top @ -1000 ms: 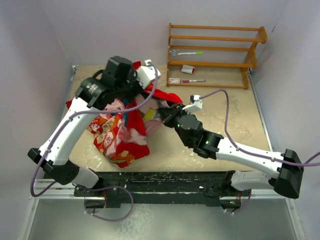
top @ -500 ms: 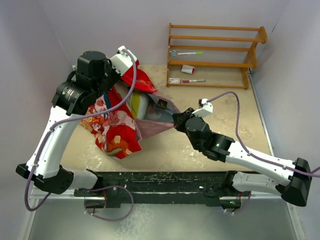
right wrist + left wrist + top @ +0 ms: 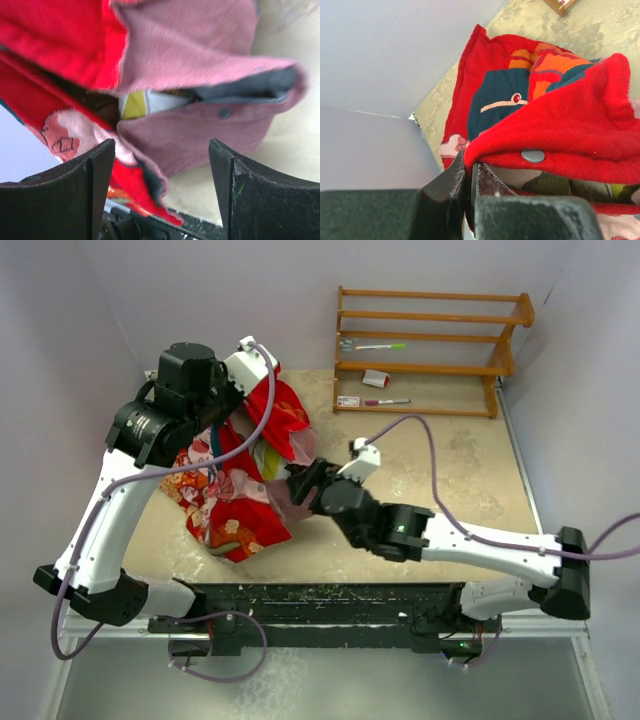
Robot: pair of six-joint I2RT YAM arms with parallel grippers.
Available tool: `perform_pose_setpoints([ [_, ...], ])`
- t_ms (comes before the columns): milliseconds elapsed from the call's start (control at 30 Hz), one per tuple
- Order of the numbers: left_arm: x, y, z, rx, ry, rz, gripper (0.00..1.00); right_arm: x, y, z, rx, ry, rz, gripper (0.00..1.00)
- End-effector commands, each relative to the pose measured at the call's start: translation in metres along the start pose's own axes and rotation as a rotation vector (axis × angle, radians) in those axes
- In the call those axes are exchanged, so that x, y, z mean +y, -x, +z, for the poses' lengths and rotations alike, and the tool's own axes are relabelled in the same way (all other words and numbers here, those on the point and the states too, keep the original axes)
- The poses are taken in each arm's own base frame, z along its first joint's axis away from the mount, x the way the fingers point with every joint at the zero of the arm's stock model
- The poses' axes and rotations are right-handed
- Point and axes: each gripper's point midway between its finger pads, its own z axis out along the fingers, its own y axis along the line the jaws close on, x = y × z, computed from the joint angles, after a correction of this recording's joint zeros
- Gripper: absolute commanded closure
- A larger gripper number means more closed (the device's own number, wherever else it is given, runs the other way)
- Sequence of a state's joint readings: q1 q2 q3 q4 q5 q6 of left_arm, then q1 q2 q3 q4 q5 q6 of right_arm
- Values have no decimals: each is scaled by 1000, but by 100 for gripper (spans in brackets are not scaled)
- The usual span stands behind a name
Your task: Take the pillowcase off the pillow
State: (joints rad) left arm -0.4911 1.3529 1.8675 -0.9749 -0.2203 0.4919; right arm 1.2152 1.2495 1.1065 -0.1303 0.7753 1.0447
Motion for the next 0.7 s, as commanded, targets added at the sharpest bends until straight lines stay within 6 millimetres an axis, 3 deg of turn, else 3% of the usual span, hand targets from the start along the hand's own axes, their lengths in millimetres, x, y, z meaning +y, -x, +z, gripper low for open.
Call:
perform_pose_setpoints([
  [0, 11, 18, -5, -57, 22, -51, 100, 5, -36, 9, 20, -70, 113, 23],
  [133, 8, 19, -4, -58, 1, -53, 100, 16, -66, 11, 39, -75, 148, 23],
  [233, 2, 18, -2, -55, -28, -60, 100, 5, -79, 11, 75, -142, 180, 22],
  [333, -3, 18, -3, -54, -50, -64, 100, 8, -70, 11, 48, -105, 229, 21],
  [500, -4, 19, -4, -60, -62, -63, 100, -4, -46, 26, 31, -80, 373, 22],
  [667, -6, 21, -5, -67, -73, -67, 100, -8, -45, 45, 45, -97, 404, 22],
])
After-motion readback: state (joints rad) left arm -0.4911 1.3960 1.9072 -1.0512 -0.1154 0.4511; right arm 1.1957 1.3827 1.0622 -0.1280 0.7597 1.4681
